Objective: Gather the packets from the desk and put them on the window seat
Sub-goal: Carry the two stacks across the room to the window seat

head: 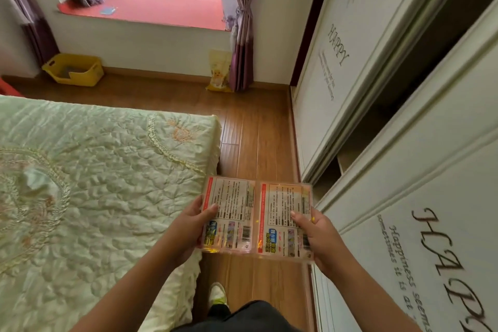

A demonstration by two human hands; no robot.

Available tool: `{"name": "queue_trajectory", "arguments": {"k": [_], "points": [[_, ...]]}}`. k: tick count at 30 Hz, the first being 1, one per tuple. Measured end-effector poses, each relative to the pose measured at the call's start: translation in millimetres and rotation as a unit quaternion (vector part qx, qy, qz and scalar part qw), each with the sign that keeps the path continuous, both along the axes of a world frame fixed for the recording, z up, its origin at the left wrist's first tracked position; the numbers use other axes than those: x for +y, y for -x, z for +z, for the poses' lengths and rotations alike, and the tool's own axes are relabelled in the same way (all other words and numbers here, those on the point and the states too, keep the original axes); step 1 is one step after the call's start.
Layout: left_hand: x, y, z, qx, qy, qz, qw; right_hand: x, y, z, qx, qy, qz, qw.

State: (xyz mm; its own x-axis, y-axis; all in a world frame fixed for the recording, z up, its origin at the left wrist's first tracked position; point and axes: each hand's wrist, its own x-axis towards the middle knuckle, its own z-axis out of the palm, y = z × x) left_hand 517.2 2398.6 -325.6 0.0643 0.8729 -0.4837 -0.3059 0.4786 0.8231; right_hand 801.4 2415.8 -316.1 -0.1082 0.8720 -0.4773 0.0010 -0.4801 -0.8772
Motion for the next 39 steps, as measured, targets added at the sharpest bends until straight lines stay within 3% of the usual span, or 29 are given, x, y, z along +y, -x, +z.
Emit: {"name": "queue_trajectory", "arguments": {"k": [12, 21, 30, 39], "points": [[125.3, 50.9, 0.6, -0.001, 0.003, -0.003, 1.000, 118.2, 44.6, 9.9, -0.007, -0.009, -0.001, 1.000], [238.1, 33.5, -14.9, 0.029, 0.023, -0.013, 0.999, 235.6, 28.1, -11.5, 0.013, 0.010, -0.015, 1.000], [373.5, -2.3, 11.1, 0.016, 0.010, 0.014, 1.000, 381.2, -5.9, -8.3, 0.012, -0.003, 0.018, 1.000], [450.6, 3.4, 18.9, 0.021, 0.005, 0.040, 0.999, 477.3, 0.4, -7.3, 0.019, 0.003, 0.057, 0.998]]}}
